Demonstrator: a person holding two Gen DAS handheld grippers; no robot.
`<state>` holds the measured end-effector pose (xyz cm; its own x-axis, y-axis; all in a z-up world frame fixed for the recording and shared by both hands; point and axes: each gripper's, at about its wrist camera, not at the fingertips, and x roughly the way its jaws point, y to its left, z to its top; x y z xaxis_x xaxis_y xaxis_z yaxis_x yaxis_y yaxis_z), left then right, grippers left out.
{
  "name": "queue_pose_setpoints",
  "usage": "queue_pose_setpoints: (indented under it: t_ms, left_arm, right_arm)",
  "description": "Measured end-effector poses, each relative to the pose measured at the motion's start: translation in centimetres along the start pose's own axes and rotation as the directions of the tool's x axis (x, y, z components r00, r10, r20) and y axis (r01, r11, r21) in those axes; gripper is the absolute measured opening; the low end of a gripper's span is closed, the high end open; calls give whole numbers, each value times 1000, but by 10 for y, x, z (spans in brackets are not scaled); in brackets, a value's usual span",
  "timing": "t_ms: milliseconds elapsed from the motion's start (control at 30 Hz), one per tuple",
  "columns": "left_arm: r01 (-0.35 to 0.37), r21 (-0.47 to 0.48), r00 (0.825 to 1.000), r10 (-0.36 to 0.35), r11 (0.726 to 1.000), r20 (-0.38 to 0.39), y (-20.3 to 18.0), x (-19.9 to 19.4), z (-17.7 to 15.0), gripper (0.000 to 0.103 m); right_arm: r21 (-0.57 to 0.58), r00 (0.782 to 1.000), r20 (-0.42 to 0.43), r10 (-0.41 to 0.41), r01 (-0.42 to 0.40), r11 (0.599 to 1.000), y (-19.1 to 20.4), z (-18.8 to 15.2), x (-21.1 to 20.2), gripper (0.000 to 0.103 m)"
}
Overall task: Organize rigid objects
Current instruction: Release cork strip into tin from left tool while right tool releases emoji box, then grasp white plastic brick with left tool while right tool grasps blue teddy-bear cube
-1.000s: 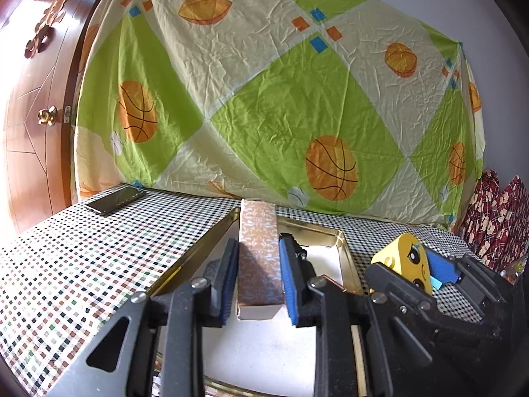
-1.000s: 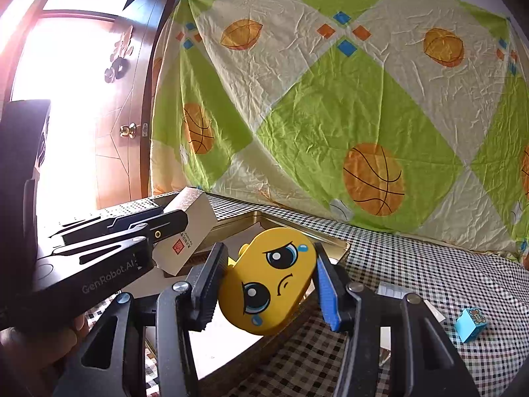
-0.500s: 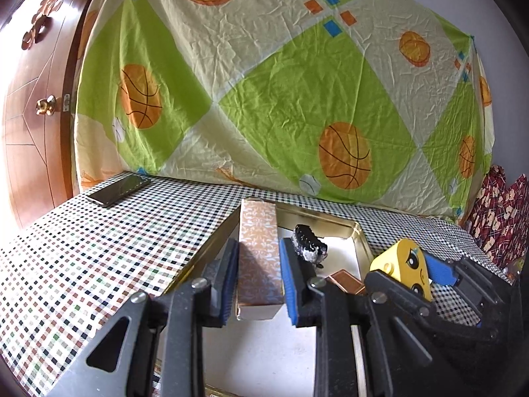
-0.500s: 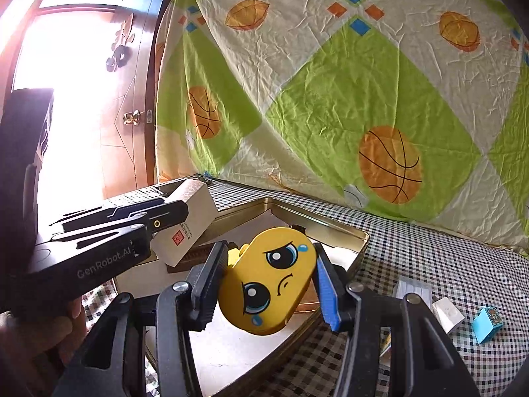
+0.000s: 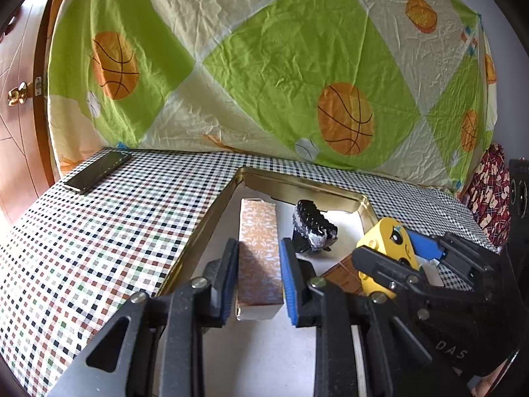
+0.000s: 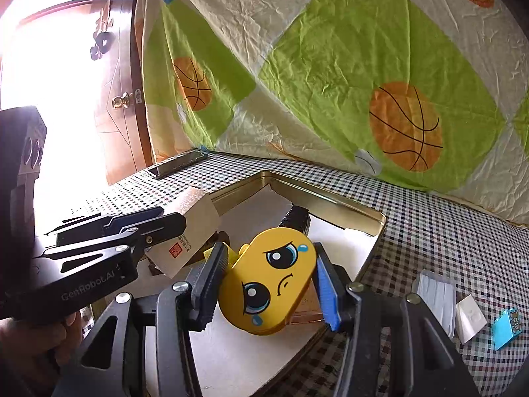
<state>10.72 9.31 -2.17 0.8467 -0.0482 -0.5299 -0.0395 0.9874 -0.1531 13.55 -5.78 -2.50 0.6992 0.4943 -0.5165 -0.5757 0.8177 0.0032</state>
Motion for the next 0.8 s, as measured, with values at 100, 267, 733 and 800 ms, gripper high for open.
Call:
queue_pose_setpoints:
  t_ms: [100, 267, 733, 800]
  left_arm:
    - [-3, 7, 1000, 3, 1000, -25, 0, 7, 3, 24]
    - [-3, 21, 998, 4, 1000, -59, -2, 17, 10, 24]
    - [-52, -10, 999, 52, 999, 6, 0, -1, 7, 90]
    - [-58, -15, 998, 58, 998, 26, -3, -6, 5, 98]
  right_arm:
    - [12, 999, -34, 0, 1, 1000, -4, 4, 10, 53]
    - [16, 996, -84, -9, 10, 1000, -10, 10, 30, 53]
    - [63, 998, 2, -65, 65, 996, -31, 7, 4, 72]
    - [65, 997, 20, -77, 75, 995, -39, -1, -12, 73]
